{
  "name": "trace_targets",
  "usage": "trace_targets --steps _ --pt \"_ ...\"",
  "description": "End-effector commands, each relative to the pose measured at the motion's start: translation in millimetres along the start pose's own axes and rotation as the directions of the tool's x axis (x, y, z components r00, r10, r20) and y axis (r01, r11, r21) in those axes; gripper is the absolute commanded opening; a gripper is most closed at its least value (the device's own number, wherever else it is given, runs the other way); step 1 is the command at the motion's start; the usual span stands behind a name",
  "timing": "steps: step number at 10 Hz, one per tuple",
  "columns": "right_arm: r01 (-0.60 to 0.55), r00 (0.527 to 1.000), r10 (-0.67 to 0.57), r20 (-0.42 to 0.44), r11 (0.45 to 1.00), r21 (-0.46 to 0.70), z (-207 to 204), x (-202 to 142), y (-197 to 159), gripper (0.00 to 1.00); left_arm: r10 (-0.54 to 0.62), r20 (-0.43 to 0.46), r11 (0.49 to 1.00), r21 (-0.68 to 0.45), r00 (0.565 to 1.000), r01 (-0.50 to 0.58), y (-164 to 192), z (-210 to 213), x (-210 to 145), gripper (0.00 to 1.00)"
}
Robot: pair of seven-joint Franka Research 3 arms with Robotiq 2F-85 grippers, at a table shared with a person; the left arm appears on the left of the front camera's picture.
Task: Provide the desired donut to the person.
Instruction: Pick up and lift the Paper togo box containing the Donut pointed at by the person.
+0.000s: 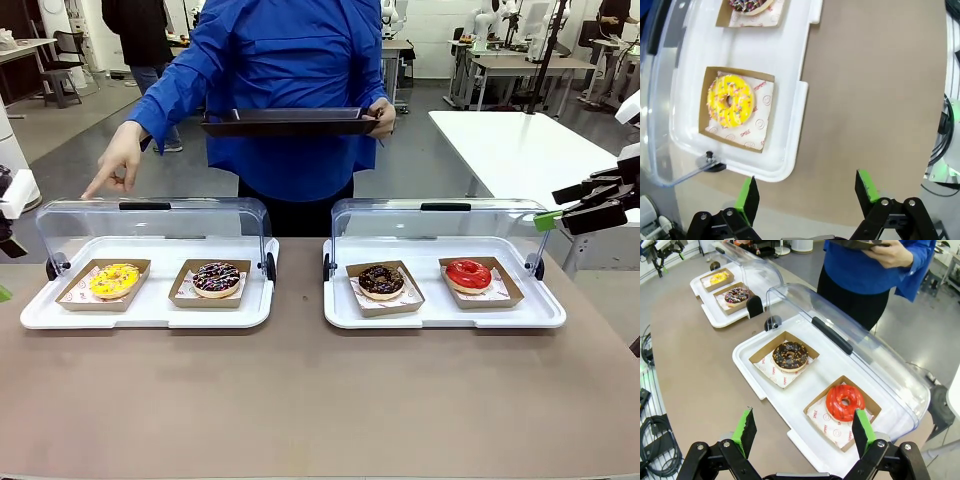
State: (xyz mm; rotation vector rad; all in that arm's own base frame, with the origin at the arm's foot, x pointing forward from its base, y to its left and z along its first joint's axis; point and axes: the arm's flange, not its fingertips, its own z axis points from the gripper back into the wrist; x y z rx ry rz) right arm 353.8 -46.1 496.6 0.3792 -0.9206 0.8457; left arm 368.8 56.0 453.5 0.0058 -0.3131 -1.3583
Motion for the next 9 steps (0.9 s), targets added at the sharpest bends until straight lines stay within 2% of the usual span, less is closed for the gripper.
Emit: trace_targets --steps 1,2,5,9 --pt "-0.011 1.0 0.011 0.009 1.0 0.008 -1.1 -2.1 -1.5 1.0 -0.159 -0.025 0.987 -0.039 0.987 0.158 20.7 -34.5 5.2 1.0" --pt "-0.011 1.0 0.011 0.009 1.0 0.008 -1.1 -2.1 -1.5 1.0 -0.175 -0.027 0.984 -0.045 0.984 0.173 28.5 -47.8 5.2 1.0" --pt "-0.011 1.0 0.011 0.009 1.0 0.008 -1.1 -2.1 -1.5 1.0 -0.17 0.039 0.984 -0.048 0.985 0.172 56.3 -76.0 9.6 1.0" --pt "-0.011 1.0 0.011 0.009 1.0 0.008 -1.1 -2.1 -1.5 1.0 -0.11 0.026 0.991 -0.075 0.994 0.111 79.7 -100.0 -0.2 1.0"
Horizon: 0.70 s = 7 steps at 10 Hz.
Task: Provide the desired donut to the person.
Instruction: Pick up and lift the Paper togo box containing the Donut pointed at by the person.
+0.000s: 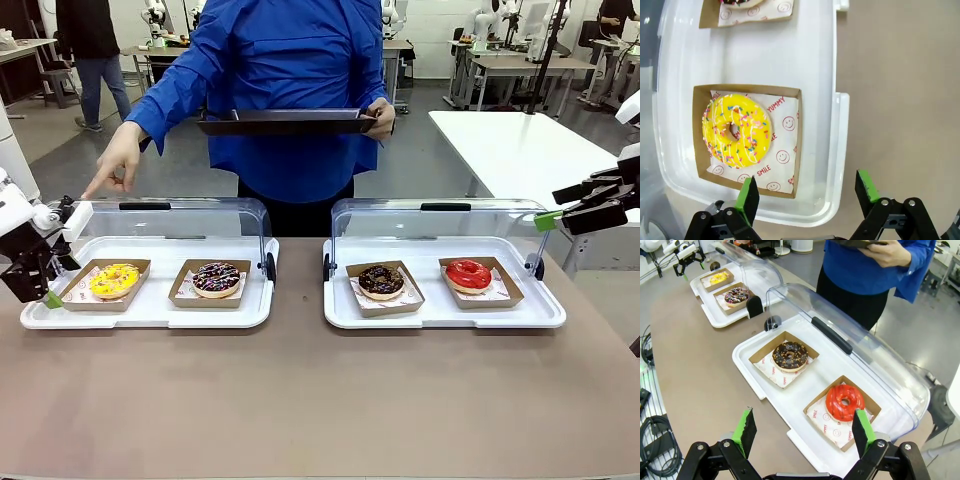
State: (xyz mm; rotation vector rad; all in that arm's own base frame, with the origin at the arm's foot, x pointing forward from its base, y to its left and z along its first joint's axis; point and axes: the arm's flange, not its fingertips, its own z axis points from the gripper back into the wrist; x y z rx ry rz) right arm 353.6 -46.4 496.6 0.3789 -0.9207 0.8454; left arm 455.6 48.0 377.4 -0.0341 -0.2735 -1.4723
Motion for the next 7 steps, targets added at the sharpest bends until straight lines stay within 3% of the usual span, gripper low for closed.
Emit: trace_targets --steps 1,7 --pt "-0.011 1.0 0.011 0.009 1.0 0.008 -1.4 -1.9 -1.4 1.0 0.005 0.008 1.0 0.001 1.0 -0.005 19.4 -13.0 -12.3 1.0" --pt "-0.011 1.0 0.011 0.009 1.0 0.008 -1.4 -1.9 -1.4 1.0 -0.064 -0.037 0.998 0.001 0.997 0.064 42.3 -32.9 -30.9 1.0"
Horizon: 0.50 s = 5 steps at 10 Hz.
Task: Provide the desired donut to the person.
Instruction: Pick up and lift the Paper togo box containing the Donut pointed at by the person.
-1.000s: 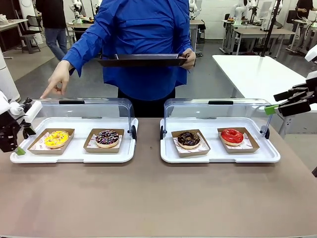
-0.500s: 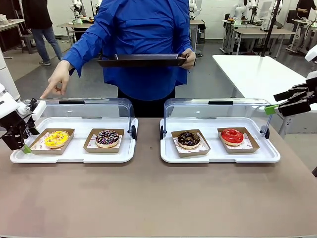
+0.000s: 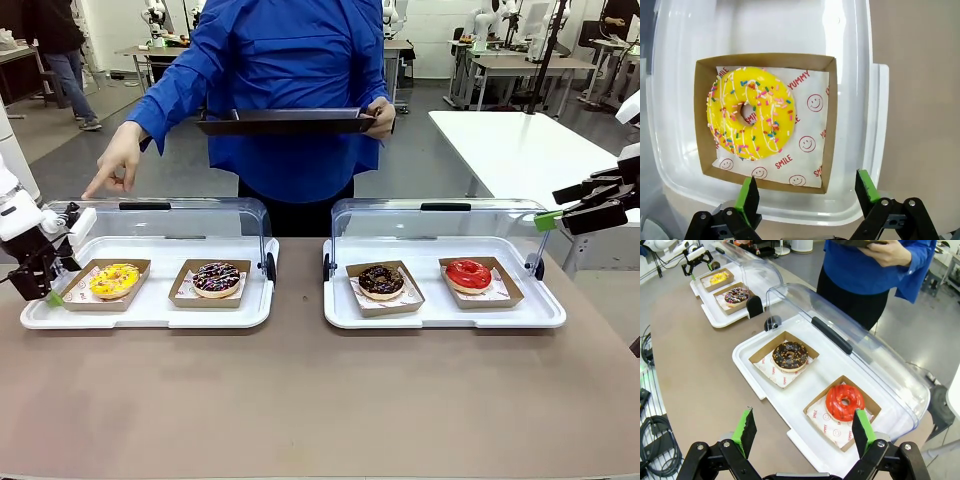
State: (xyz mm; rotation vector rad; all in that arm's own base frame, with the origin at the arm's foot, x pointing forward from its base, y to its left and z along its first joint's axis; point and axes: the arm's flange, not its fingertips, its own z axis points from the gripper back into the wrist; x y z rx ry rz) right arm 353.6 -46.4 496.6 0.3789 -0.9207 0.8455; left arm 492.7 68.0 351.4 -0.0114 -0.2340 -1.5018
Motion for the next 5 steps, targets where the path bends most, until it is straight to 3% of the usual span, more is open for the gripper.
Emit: trace_targets --steps 1,5 --pt "-0.011 1.0 0.011 0.009 1.0 0.008 -1.4 -1.9 -1.4 1.0 -0.045 0.008 0.999 0.005 0.999 0.045 9.5 -9.8 -11.0 1.0" --pt "-0.011 1.0 0.011 0.009 1.0 0.008 -1.4 -1.9 -1.4 1.0 -0.051 0.031 0.998 -0.034 0.998 0.052 9.7 -28.3 -12.5 1.0"
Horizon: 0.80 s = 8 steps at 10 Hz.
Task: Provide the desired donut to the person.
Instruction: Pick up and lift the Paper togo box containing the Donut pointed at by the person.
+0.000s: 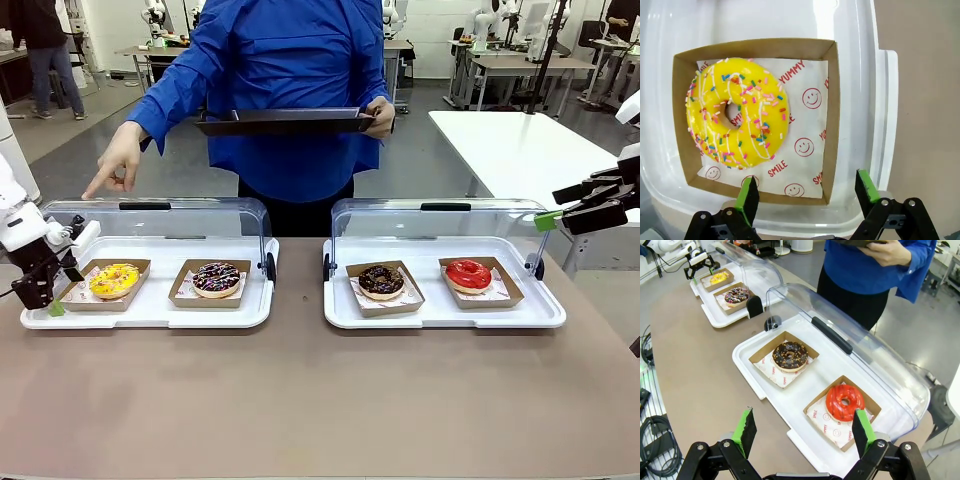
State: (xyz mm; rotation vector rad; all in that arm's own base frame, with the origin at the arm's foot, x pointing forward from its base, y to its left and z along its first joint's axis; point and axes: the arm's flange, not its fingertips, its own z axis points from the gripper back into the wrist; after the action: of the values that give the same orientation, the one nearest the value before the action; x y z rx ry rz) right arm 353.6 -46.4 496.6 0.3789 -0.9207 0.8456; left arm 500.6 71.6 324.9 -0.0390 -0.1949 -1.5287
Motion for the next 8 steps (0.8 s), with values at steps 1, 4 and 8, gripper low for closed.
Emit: trace_targets --steps 1,4,8 --pt "-0.011 1.0 0.011 0.009 1.0 0.008 -1.4 -1.9 -1.4 1.0 -0.04 0.013 0.999 0.007 0.999 0.04 3.6 -2.2 -3.9 0.79" --pt "-0.011 1.0 0.011 0.009 1.0 0.008 -1.4 -1.9 -1.4 1.0 -0.028 0.016 1.0 0.0 0.999 0.028 1.4 0.1 -4.6 0.0" --pt "-0.011 1.0 0.011 0.009 1.0 0.008 -1.4 -1.9 -1.4 1.0 -0.023 0.008 0.999 -0.022 1.0 0.024 0.1 2.2 -3.6 0.0"
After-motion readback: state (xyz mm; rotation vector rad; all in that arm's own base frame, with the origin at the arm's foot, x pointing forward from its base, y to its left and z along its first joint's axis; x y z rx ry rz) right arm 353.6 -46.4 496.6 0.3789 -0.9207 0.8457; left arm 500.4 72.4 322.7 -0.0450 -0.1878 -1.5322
